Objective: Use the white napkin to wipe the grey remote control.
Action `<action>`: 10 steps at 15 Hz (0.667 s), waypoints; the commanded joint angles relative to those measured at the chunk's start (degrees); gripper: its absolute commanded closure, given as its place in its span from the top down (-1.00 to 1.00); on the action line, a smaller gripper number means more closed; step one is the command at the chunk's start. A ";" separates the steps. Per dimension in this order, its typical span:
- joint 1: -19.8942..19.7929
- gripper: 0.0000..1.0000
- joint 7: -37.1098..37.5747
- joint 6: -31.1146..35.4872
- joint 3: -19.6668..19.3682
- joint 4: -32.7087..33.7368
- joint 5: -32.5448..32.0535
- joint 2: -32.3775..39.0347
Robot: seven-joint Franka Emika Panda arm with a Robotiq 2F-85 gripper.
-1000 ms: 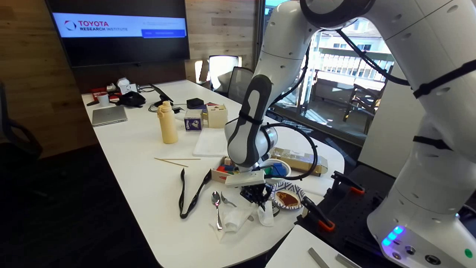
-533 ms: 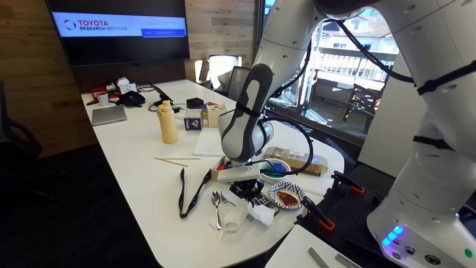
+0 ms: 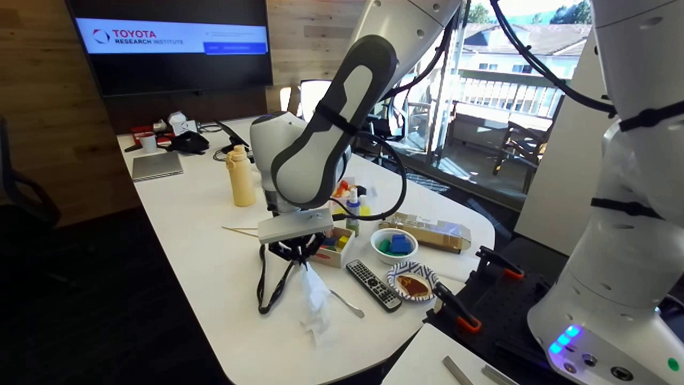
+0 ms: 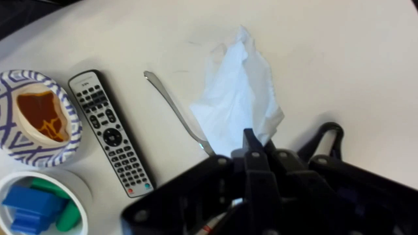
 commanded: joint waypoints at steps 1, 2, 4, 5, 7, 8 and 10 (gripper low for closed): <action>-1.49 -0.99 -5.42 0.21 2.05 5.44 -0.03 3.67; -1.69 -0.99 -6.78 0.73 2.19 6.79 0.32 5.52; -2.60 -0.99 -10.11 2.45 2.84 9.42 1.72 9.70; -3.23 -0.99 -12.02 2.91 3.34 10.75 2.78 11.83; -5.02 -0.99 -16.71 3.98 5.03 13.73 5.66 16.69; -5.83 -0.99 -19.36 4.30 6.01 15.26 7.39 18.81; -7.99 -0.99 -25.91 5.45 8.63 18.26 10.97 22.84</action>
